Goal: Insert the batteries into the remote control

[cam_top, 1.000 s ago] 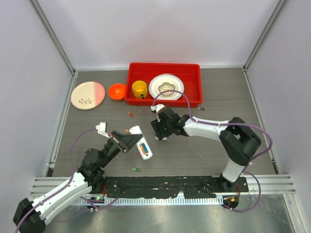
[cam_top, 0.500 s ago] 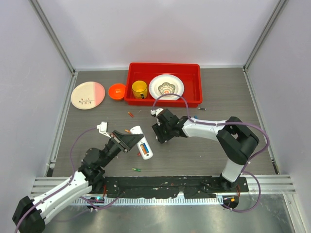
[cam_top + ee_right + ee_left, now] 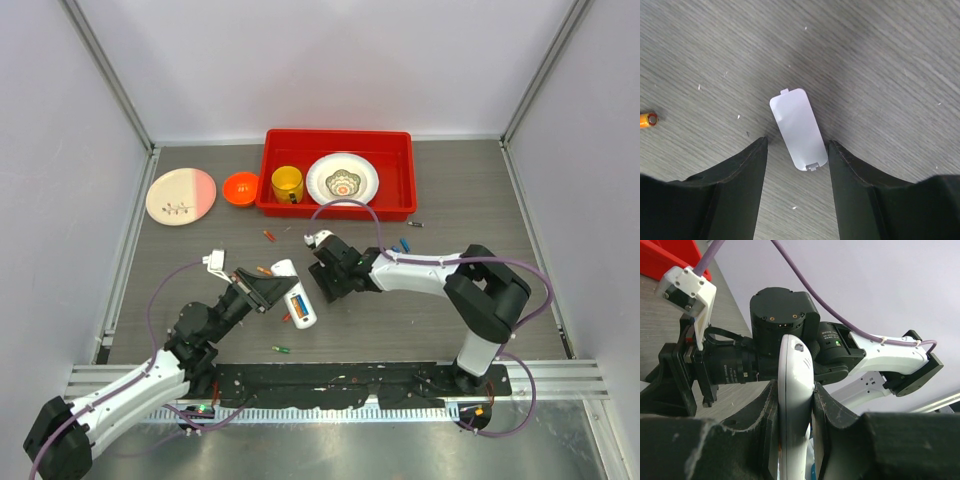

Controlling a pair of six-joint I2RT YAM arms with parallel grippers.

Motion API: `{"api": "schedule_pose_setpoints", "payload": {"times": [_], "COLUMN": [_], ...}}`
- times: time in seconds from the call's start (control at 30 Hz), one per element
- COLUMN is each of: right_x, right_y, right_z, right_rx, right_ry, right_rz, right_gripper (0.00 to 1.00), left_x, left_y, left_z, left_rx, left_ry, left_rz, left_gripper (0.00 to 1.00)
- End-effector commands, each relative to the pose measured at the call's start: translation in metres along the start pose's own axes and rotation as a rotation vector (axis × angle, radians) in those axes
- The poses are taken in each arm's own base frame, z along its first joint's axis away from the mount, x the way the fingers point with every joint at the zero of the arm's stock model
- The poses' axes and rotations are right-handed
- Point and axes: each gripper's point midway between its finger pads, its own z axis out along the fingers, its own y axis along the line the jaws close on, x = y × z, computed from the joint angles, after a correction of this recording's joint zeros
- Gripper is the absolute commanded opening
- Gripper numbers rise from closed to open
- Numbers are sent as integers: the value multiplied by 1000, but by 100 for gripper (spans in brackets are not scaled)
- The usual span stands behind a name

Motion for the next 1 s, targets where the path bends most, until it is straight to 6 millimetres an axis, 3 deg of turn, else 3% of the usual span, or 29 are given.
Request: {"api": "schedule_pose_setpoints", "payload": {"times": [0.0,0.33,0.57,0.97], "right_x": [11,24,23,25], "right_y": [0,-1,-1,-2], "right_z": [-15,-14,-8,1], "right_rx": [6,-5,-1,-18], "right_ry": [50,124,126,161], "right_rz": [-9,-55,-71,-89], "right_gripper": [57,49,55,52], "left_x": [-4,-4,-4,-5], "left_y": [-12,-11,-12,-11], "left_z": [-3,-4,-4,-7], "left_rx": [66,67,67,65], "left_ry": [-19,-20,-20,-30], "left_rz": [22,21,21,19], "left_gripper": [0,0,0,0]}}
